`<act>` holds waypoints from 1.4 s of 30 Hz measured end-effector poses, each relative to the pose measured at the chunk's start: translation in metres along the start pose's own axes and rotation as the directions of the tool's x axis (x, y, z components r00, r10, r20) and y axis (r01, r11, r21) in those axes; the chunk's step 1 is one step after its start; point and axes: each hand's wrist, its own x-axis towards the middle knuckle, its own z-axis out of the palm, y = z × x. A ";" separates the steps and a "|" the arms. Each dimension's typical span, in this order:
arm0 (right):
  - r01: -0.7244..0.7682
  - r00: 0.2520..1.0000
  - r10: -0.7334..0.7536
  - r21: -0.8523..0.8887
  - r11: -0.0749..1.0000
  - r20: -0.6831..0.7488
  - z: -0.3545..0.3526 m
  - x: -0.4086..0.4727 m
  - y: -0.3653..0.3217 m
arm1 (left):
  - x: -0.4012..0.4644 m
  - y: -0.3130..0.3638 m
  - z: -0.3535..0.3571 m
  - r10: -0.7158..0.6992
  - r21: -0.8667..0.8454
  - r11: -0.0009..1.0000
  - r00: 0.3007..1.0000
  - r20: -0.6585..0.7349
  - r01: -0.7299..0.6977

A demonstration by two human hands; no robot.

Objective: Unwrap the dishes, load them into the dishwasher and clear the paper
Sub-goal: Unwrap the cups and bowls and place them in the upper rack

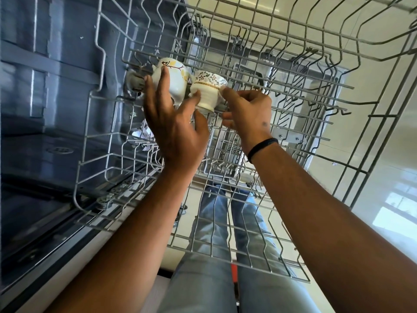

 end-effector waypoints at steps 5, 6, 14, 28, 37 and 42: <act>0.033 0.999 -0.032 -0.065 0.997 0.006 0.007 -0.005 -0.002 | 0.000 0.000 -0.001 -0.019 -0.037 0.999 1.000 0.001 0.019; 0.043 0.999 -0.043 -0.075 0.996 0.007 0.009 -0.005 -0.003 | 0.001 0.000 -0.001 -0.025 -0.046 0.999 1.000 -0.004 0.025; 0.119 0.992 -0.124 -0.153 0.981 -0.028 0.007 -0.011 -0.014 | 0.009 0.007 -0.004 -0.035 -0.129 0.991 0.999 -0.009 0.033; 0.431 0.901 -0.392 -0.269 0.862 0.185 -0.047 -0.130 -0.111 | -0.004 0.053 -0.113 -0.119 -0.376 0.918 0.992 0.043 0.126; 0.425 0.858 -0.358 -0.117 0.898 0.369 -0.083 -0.253 -0.142 | -0.057 0.096 -0.230 -0.125 -0.497 0.849 0.982 0.143 0.180; 0.464 0.795 -0.375 -0.082 0.882 0.476 -0.084 -0.303 -0.152 | -0.083 0.103 -0.284 -0.219 -0.569 0.790 0.972 0.085 0.228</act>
